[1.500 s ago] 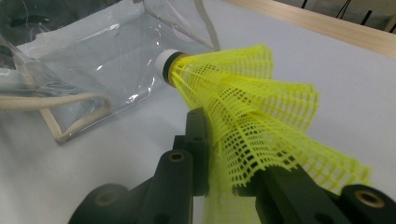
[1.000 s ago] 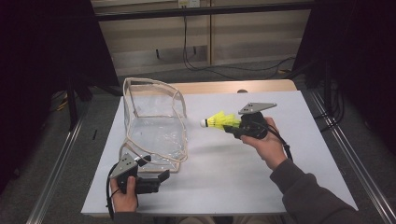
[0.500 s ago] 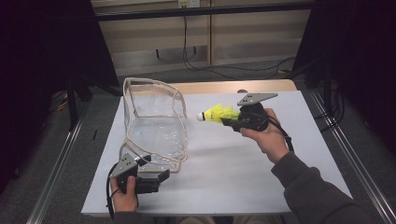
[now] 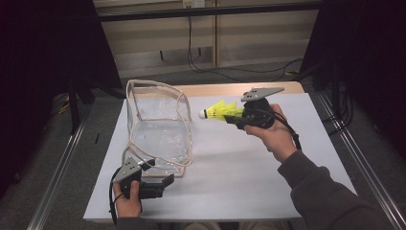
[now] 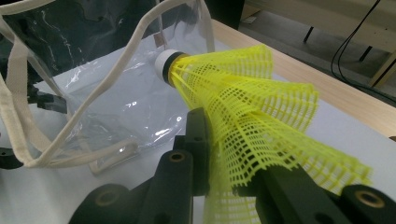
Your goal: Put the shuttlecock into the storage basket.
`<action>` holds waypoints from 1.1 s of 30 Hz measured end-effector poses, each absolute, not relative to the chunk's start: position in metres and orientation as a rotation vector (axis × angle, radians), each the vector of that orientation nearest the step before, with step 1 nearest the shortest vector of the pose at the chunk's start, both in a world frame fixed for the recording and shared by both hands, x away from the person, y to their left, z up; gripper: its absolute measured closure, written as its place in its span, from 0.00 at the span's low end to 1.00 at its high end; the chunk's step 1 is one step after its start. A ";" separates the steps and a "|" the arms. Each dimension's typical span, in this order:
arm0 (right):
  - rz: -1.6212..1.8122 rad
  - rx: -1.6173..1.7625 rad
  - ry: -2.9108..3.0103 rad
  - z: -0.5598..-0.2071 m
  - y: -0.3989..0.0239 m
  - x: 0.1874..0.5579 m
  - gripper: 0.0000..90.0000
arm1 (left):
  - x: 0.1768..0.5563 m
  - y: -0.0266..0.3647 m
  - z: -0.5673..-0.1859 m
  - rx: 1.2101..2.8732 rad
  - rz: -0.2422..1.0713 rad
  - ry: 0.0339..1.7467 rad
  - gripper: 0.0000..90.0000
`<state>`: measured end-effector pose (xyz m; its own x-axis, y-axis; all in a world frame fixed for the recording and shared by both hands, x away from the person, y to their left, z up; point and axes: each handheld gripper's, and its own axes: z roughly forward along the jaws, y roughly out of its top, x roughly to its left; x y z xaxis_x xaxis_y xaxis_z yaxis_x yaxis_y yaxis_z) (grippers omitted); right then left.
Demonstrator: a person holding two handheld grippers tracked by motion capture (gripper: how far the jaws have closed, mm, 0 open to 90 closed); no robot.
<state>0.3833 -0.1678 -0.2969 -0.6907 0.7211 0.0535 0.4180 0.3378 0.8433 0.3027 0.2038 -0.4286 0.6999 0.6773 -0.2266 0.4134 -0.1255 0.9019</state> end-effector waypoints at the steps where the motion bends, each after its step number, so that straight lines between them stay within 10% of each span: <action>1: 1.287 1.013 2.279 -0.296 -0.168 0.384 0.89 | 0.303 0.204 -0.428 1.753 0.285 0.872 0.04; 33: 1.295 0.927 2.324 -0.265 -0.132 0.387 0.89 | 0.303 0.205 -0.428 1.751 0.286 0.873 0.04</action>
